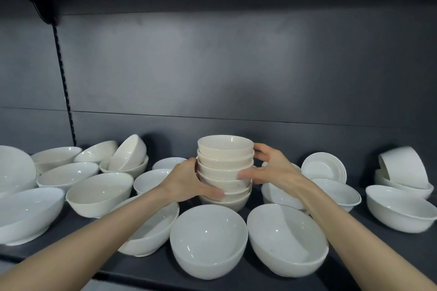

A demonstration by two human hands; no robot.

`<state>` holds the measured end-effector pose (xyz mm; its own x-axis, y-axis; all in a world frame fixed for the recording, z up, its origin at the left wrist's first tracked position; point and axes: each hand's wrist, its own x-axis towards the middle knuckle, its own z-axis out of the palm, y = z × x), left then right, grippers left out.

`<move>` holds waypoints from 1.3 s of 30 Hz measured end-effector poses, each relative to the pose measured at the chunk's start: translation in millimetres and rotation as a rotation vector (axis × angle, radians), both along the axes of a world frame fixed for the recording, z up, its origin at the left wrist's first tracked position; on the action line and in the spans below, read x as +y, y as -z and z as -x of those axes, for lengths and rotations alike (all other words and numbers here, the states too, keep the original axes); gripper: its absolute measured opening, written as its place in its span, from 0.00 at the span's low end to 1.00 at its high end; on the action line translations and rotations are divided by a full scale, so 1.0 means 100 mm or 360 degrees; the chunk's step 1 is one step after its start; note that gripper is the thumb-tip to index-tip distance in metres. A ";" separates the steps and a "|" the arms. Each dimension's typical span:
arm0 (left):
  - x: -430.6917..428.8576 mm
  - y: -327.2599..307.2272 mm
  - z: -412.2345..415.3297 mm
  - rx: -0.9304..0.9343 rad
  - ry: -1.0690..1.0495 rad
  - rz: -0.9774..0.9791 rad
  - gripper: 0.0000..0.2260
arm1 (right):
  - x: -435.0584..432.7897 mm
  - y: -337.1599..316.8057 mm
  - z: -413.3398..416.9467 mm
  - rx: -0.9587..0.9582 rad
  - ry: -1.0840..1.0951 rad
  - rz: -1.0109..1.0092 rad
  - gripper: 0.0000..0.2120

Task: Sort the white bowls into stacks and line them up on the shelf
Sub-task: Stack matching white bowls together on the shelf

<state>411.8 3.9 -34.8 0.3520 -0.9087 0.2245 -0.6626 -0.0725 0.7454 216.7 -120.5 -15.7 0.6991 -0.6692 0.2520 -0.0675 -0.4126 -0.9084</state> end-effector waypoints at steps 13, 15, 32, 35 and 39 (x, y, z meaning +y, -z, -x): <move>0.00 -0.04 -0.02 -0.0046 0.0042 -0.0039 0.34 | -0.06 0.03 -0.01 -0.0037 -0.0022 -0.0042 0.34; -0.01 -0.01 -0.04 -0.0022 0.0032 -0.0034 0.35 | -0.07 0.04 -0.02 -0.0037 -0.0029 -0.0031 0.34; 0.01 0.00 0.01 0.0203 0.0118 -0.0067 0.18 | -0.03 -0.02 -0.01 0.0045 -0.0017 0.0020 0.35; 0.04 -0.02 0.02 0.0189 0.0079 -0.0078 0.18 | 0.02 -0.06 0.01 0.0089 -0.0019 0.0025 0.34; 0.06 -0.06 0.00 0.0153 0.0064 -0.0106 0.14 | 0.08 -0.11 0.02 0.0187 0.0014 0.0082 0.33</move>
